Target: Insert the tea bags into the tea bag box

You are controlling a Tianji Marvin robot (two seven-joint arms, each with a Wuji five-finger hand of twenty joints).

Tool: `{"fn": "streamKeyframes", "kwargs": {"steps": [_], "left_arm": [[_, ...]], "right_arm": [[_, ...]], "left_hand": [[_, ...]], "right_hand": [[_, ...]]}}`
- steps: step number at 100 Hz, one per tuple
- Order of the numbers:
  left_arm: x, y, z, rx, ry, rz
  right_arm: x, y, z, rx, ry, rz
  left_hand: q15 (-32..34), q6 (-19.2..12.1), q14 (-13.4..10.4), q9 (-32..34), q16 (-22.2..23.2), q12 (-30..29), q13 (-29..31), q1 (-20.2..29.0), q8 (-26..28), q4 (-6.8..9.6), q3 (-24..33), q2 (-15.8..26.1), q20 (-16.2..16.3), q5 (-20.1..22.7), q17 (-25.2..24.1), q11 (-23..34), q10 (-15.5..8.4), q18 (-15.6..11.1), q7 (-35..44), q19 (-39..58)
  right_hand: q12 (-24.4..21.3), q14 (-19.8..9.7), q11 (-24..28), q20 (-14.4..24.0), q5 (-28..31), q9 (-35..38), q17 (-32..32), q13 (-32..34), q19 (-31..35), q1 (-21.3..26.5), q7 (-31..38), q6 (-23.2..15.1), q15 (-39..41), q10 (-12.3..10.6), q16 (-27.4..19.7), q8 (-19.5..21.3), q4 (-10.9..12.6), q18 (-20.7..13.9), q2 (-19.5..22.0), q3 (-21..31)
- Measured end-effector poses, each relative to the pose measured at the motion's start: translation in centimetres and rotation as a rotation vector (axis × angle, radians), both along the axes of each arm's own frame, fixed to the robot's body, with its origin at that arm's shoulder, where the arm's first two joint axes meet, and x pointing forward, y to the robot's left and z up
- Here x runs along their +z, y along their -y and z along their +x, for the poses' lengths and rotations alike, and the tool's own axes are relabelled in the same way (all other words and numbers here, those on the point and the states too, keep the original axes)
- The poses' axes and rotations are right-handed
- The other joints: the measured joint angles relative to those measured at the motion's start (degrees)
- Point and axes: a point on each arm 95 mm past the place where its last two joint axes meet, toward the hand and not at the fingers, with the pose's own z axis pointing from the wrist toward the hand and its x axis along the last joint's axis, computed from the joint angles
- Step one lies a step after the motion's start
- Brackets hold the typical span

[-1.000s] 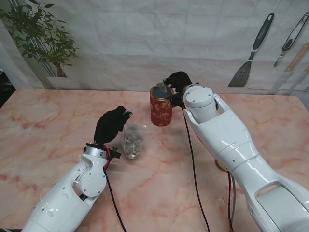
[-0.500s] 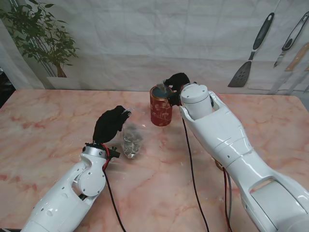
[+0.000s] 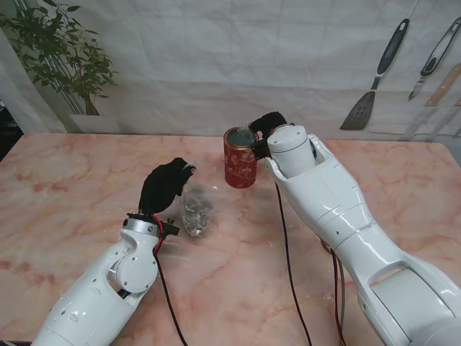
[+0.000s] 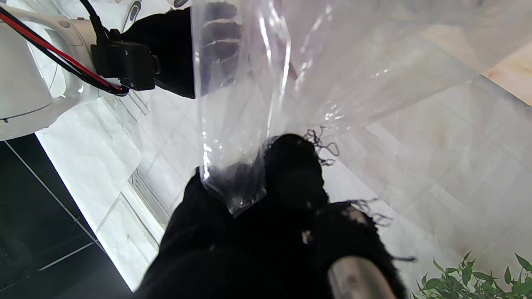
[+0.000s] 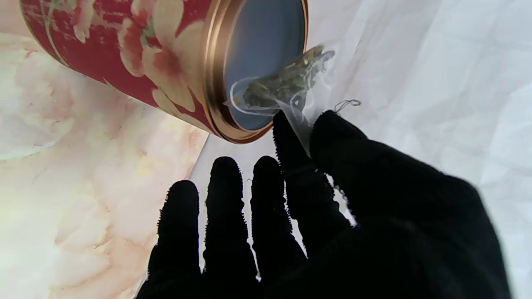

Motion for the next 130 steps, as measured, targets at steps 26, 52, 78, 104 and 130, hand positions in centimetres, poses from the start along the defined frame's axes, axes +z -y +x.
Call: {"fn": "streamKeyframes", "kwargs": {"steps": [26, 52, 78, 104, 130], "left_arm": [[0.0, 0.0, 0.0, -0.001, -0.001, 0.001], [0.0, 0.1, 0.0, -0.002, -0.001, 0.001], [0.0, 0.0, 0.0, -0.001, -0.001, -0.001], [0.0, 0.0, 0.0, -0.001, 0.0, -0.004], [0.0, -0.2, 0.0, 0.003, -0.002, -0.005]], "right_arm": [[-0.1, -0.2, 0.0, 0.019, -0.017, -0.009], [-0.1, -0.3, 0.2, 0.013, -0.016, 0.001], [0.2, -0.8, 0.4, 0.017, -0.011, -0.004], [0.1, -1.1, 0.6, -0.012, -0.018, -0.001], [0.0, -1.3, 0.5, 0.004, -0.049, -0.022]], "left_hand": [[0.0, 0.0, 0.0, 0.0, 0.0, 0.0, 0.0, 0.0, 0.0, 0.0, 0.0, 0.0, 0.0, 0.0, 0.0, 0.0, 0.0, 0.0, 0.0, 0.0], [0.0, 0.0, 0.0, 0.0, 0.0, 0.0, 0.0, 0.0, 0.0, 0.0, 0.0, 0.0, 0.0, 0.0, 0.0, 0.0, 0.0, 0.0, 0.0, 0.0], [0.0, 0.0, 0.0, 0.0, 0.0, 0.0, 0.0, 0.0, 0.0, 0.0, 0.0, 0.0, 0.0, 0.0, 0.0, 0.0, 0.0, 0.0, 0.0, 0.0], [0.0, 0.0, 0.0, 0.0, 0.0, 0.0, 0.0, 0.0, 0.0, 0.0, 0.0, 0.0, 0.0, 0.0, 0.0, 0.0, 0.0, 0.0, 0.0, 0.0], [0.0, 0.0, 0.0, 0.0, 0.0, 0.0, 0.0, 0.0, 0.0, 0.0, 0.0, 0.0, 0.0, 0.0, 0.0, 0.0, 0.0, 0.0, 0.0, 0.0]], "right_hand": [[-0.01, 0.49, 0.37, 0.01, 0.05, 0.7, 0.03, 1.12, 0.96, 0.03, 0.59, 0.0, 0.13, 0.24, 0.0, -0.01, 0.0, 0.0, 0.0, 0.09], [-0.01, 0.5, 0.38, 0.01, 0.63, 0.72, 0.04, 1.12, 1.44, 0.03, 0.66, 0.0, 0.55, 0.27, 0.0, -0.01, 0.0, 0.0, 0.0, 0.09], [-0.01, 0.51, 0.38, 0.01, 0.63, 0.73, 0.04, 1.12, 2.3, 0.03, 0.66, 0.0, 0.57, 0.3, -0.04, -0.01, 0.0, 0.0, 0.0, -0.11], [-0.01, 0.52, 0.68, -0.04, 0.63, 0.86, 0.05, 1.15, 2.53, -1.54, -1.61, -0.01, 0.83, 0.3, -0.05, -3.45, 0.0, 0.0, 0.0, -0.4], [-0.03, 0.52, 1.14, -0.39, 0.64, 0.68, 0.05, 1.15, 2.48, -10.05, -20.89, -0.34, 1.27, 0.31, -0.05, -5.05, 2.47, 0.0, 0.06, 0.24]]}}
